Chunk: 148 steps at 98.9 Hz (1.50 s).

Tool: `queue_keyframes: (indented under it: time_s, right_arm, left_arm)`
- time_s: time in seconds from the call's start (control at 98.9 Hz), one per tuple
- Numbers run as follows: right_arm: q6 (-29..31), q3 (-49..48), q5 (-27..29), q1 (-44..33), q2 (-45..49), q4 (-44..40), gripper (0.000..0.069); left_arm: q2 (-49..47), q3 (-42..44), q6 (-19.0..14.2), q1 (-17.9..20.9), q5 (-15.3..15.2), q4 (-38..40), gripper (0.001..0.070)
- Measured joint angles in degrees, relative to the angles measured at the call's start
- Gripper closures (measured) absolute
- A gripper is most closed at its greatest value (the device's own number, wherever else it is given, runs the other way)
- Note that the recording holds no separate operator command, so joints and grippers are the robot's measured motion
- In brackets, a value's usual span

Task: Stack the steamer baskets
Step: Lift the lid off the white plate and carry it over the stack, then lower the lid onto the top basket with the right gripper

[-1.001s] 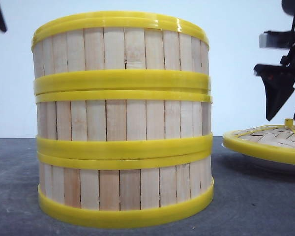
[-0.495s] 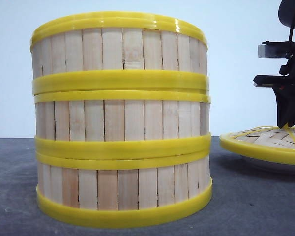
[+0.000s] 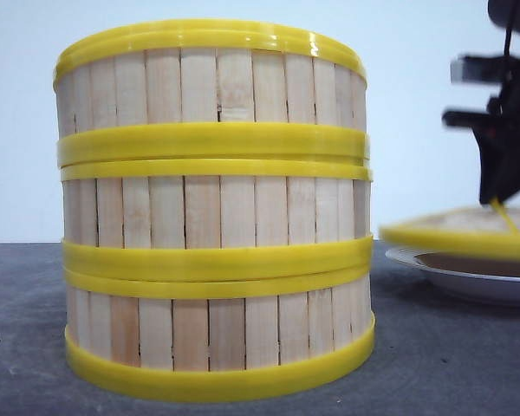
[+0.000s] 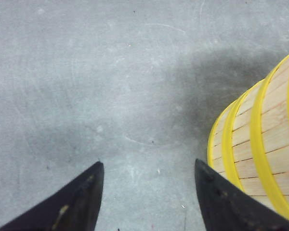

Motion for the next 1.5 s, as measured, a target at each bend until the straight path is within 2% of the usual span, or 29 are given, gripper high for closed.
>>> queue_keyframes:
  time_s: [0.374, 0.647, 1.081, 1.496]
  right_arm:
    - [-3.1, 21.7, -1.0, 3.6, -1.0, -15.8, 0.0636]
    - [-3.3, 33.6, -7.1, 10.4, -1.0, -22.0, 0.0637]
    - [-3.3, 36.9, -7.8, 28.5, 0.8, -23.5, 0.0637]
    - [-3.3, 36.9, -7.4, 35.3, 5.5, -25.4, 0.0637]
  left_arm:
    - [0.0, 0.0, 0.0, 0.0, 0.0, 1.7, 0.0353]
    - [0.0, 0.0, 0.0, 0.0, 0.0, 2.2, 0.0353]
    - [0.0, 0.0, 0.0, 0.0, 0.0, 2.3, 0.0353]
    - [0.0, 0.0, 0.0, 0.0, 0.0, 2.3, 0.0353]
